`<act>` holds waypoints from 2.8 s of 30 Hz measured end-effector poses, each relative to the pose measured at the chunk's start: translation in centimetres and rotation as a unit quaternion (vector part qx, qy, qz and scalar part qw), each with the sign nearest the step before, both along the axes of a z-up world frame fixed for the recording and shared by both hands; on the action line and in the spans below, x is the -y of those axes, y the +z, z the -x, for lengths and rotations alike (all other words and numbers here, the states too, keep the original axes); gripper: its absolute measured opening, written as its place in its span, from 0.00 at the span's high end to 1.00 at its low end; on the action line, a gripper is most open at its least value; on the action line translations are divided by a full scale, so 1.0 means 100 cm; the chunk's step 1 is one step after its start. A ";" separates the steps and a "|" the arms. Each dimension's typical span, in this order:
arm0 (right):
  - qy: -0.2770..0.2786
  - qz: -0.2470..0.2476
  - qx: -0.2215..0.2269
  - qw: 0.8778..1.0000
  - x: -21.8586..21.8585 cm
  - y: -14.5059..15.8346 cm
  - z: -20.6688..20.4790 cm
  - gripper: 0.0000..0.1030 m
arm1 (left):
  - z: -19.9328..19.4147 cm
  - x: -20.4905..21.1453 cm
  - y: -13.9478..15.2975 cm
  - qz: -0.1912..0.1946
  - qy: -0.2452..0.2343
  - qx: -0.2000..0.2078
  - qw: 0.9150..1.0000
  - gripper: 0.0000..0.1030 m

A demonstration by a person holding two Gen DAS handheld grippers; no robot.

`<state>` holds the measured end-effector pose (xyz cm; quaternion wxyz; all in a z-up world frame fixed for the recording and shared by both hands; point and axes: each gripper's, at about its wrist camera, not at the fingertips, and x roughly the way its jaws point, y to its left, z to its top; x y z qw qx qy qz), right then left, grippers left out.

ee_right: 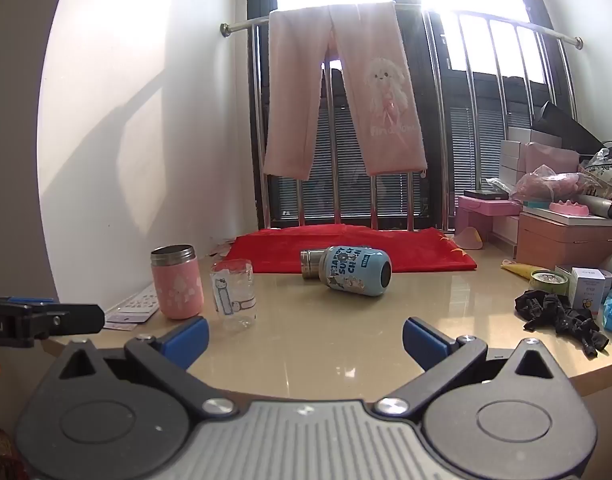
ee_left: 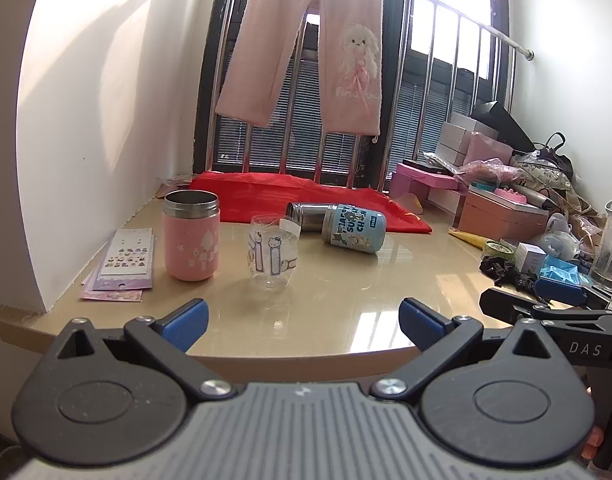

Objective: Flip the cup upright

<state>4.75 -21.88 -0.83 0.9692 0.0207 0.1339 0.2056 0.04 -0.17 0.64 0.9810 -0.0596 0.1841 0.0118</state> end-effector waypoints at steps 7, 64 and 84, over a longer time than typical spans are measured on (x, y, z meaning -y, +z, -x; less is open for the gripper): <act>0.000 -0.002 -0.002 1.000 0.001 0.000 0.000 0.00 | 0.002 -0.002 -0.004 0.001 -0.001 0.002 1.000 0.00; 0.000 -0.002 0.002 1.000 -0.001 0.003 0.001 0.00 | 0.002 -0.002 -0.003 0.003 -0.005 0.009 1.000 0.00; 0.000 -0.002 0.003 1.000 0.001 0.003 0.002 0.00 | 0.001 -0.003 -0.001 0.004 -0.006 0.012 1.000 0.00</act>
